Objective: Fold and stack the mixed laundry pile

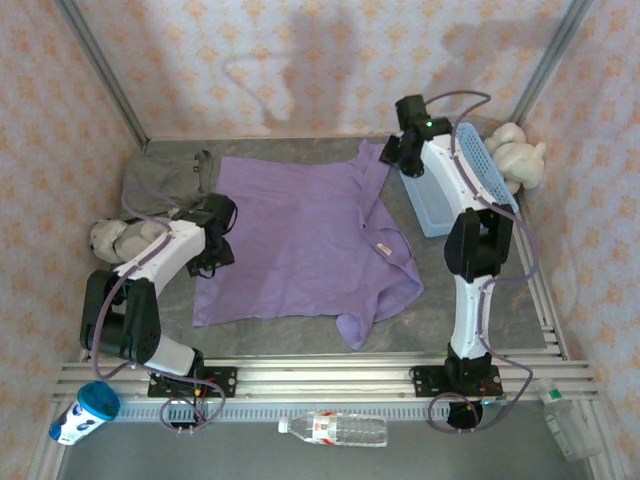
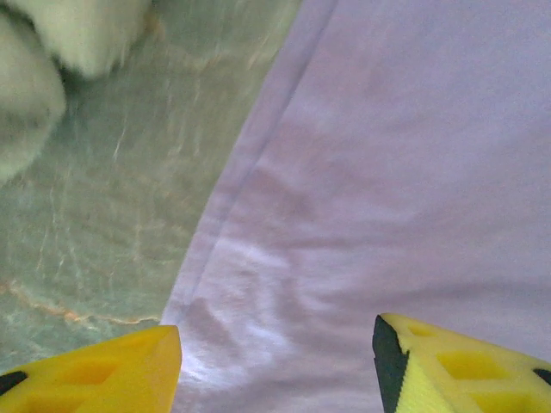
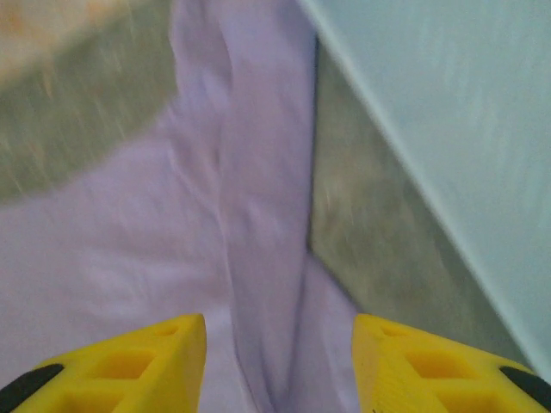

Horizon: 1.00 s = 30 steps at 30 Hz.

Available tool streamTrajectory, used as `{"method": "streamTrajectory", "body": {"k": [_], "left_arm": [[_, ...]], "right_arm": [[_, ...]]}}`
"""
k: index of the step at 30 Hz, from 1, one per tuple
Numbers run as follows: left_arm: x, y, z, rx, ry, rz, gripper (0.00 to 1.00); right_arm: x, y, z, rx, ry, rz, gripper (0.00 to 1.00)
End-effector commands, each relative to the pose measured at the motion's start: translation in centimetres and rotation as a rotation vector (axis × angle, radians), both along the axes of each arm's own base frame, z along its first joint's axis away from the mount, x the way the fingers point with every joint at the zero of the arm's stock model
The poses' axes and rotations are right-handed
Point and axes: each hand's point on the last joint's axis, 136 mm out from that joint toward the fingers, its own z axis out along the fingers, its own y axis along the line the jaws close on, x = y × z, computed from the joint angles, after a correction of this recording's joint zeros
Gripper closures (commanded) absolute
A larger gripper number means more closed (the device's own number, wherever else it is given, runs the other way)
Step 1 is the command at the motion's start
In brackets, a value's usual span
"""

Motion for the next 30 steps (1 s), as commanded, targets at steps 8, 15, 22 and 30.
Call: {"method": "streamTrajectory", "body": {"k": [8, 15, 22, 30], "left_arm": [[3.2, -4.3, -1.3, -0.192, -0.064, 0.045, 0.38], [1.2, -5.0, -5.7, -0.201, 0.004, 0.114, 0.38], [-1.1, -3.6, -8.1, -0.129, 0.084, 0.146, 0.39], [-1.7, -2.9, -8.4, -0.088, 0.114, 0.150, 0.41]], "right_arm": [[-9.9, 5.5, -4.4, -0.005, 0.085, 0.147, 0.51], [-8.6, 8.2, -8.7, -0.127, 0.169, 0.238, 0.50], [-7.0, 4.6, -10.7, -0.408, 0.220, 0.217, 0.59], [-4.9, -1.0, -7.8, -0.547, 0.154, 0.161, 1.00]]}}
